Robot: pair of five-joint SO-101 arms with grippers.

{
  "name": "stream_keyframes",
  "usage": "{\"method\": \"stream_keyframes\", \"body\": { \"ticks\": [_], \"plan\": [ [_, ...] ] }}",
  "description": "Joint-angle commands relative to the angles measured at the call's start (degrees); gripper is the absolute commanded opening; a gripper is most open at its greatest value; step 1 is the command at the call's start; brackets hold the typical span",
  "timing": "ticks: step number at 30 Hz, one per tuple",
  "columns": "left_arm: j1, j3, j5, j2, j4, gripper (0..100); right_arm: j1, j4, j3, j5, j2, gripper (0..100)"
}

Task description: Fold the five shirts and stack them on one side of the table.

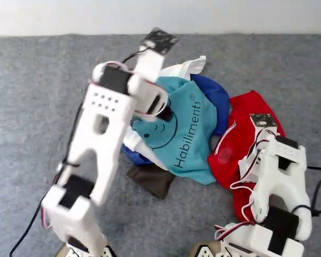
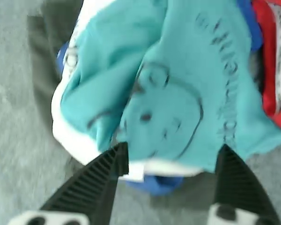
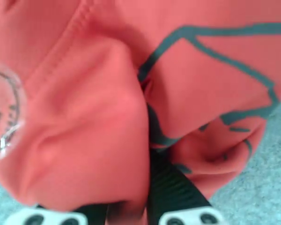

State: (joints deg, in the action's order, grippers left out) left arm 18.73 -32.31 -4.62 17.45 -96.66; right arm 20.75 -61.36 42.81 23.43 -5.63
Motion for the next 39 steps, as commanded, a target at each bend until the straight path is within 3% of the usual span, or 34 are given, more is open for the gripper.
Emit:
{"method": "stream_keyframes", "body": {
  "ticks": [1, 13, 20, 24, 33, 39],
  "plan": [
    [-0.9, -13.5, -0.6, 9.8, 1.4, 30, 0.5, 2.4, 1.1, 0.0, 0.2, 0.8],
    [-1.8, -42.2, 2.5, 50.0, 4.1, 30, -2.6, 2.7, 2.1, 0.0, 0.2, 0.8],
    [-1.8, -57.1, 6.3, 59.2, -3.9, 11, -3.1, 3.6, 2.3, -3.1, 0.2, 0.8],
    [-1.9, -57.0, 6.4, 59.4, -3.9, 1, -3.1, 3.8, 2.3, -4.1, 0.2, 0.8],
    [-5.5, -54.1, 6.4, 52.2, -4.2, 1, -3.0, 3.9, 2.3, -4.4, 0.2, 0.8],
    [-15.7, -31.2, 5.2, 32.5, -4.0, 1, -3.0, 4.0, 2.3, -4.5, 0.2, 0.8]
  ]
}}
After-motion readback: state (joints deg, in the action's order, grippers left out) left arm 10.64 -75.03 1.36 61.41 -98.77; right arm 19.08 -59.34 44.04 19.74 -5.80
